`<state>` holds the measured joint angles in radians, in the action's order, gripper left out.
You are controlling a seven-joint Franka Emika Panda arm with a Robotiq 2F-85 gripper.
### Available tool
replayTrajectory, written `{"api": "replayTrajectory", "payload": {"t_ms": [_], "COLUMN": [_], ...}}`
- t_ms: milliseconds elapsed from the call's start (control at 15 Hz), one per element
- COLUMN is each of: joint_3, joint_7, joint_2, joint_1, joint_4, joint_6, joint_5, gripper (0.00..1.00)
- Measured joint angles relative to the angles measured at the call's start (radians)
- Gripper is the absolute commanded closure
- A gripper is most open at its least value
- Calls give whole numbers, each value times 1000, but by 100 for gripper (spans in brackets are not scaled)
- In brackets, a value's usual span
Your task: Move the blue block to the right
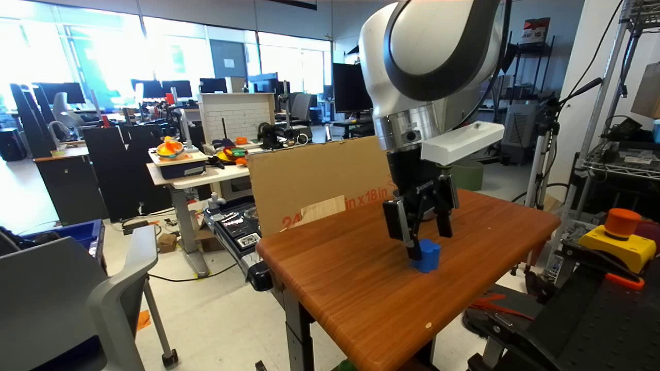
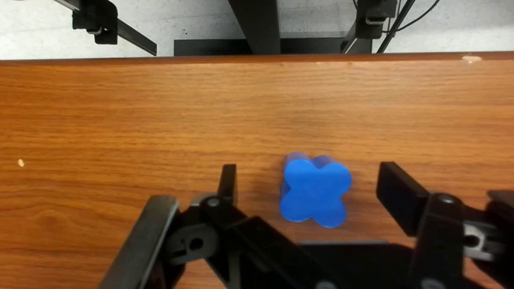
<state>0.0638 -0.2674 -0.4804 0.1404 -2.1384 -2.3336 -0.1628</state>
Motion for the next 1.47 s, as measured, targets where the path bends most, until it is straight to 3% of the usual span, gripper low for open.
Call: {"api": "replayTrajectory", "payload": {"t_ms": [333,400,733,1000,1267,1467], "joint_3": [-5,-8,-13,-42,-96,-148], "joint_7": [-11,-13,-4,7,24,69], "joint_2": [-64,-69,-38,103,241,258], "joint_1": [17,21,26,10,-74,-158], "joint_4": [49,53,53,36,61,141], "joint_6": [0,0,21,88,168,241], "joint_5": [0,0,0,0,12,13], "gripper": [81,84,84,84,84,84]}}
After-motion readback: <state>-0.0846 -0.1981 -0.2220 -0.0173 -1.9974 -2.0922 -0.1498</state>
